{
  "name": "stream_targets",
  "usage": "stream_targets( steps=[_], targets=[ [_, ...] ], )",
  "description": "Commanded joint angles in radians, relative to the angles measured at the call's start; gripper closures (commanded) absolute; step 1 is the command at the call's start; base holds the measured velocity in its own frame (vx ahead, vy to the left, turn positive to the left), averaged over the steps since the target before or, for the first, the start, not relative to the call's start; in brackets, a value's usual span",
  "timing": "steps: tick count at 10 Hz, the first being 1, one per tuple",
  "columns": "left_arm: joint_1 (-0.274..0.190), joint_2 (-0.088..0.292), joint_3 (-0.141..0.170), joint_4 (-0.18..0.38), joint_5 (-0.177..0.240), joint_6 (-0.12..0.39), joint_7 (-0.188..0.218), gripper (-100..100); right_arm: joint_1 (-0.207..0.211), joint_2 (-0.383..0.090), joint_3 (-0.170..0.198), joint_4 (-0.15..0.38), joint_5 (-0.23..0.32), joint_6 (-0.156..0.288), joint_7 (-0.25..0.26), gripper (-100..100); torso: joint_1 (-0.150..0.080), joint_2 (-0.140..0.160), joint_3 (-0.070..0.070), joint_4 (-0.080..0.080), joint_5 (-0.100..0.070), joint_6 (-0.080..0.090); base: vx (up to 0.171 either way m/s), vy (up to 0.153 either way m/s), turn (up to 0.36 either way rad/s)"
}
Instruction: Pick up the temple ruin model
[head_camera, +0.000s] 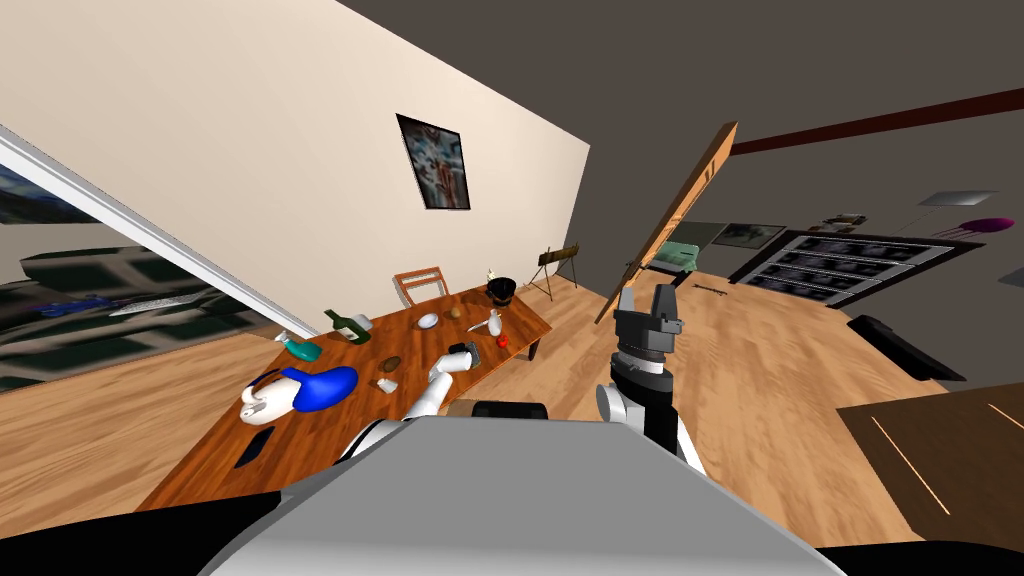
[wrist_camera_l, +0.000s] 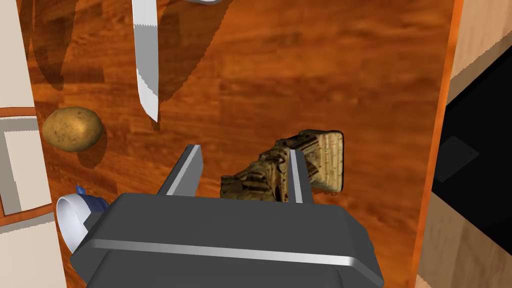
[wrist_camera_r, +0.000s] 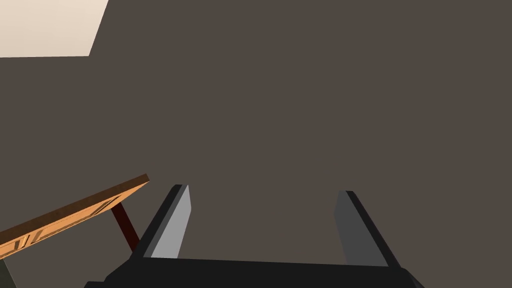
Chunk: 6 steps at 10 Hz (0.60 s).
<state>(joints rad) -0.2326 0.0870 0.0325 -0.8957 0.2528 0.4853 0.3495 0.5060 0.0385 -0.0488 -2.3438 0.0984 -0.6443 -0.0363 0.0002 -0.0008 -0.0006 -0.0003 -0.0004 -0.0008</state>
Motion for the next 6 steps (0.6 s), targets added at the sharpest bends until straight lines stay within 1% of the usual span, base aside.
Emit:
stream_targets(
  steps=[1,4,5,6],
  targets=[
    [0.000,0.000,0.000,0.000,0.000,0.000,0.000,100,0.000,0.000,0.000,0.000,0.000,0.000,0.000,0,0.000,0.000,0.000,0.000,0.000,0.000,0.000,0.000,0.000],
    [0.000,0.000,0.000,0.000,0.000,0.000,-0.001,100,0.000,0.000,0.000,0.000,0.000,0.000,0.000,0,0.000,0.001,0.001,0.000,0.000,0.000,0.000,0.000,0.000],
    [0.000,0.000,0.000,0.000,0.000,0.000,-0.001,0,0.000,0.000,0.000,0.000,0.000,0.000,0.000,0,0.000,0.001,0.001,0.000,0.000,0.000,0.000,0.000,0.000],
    [-0.008,0.013,-0.004,-0.023,0.008,0.031,0.007,100,0.000,0.000,0.000,0.000,0.000,0.000,0.000,0,0.000,0.002,0.001,0.000,0.000,0.000,-0.062,-0.002,0.014]
  ],
)
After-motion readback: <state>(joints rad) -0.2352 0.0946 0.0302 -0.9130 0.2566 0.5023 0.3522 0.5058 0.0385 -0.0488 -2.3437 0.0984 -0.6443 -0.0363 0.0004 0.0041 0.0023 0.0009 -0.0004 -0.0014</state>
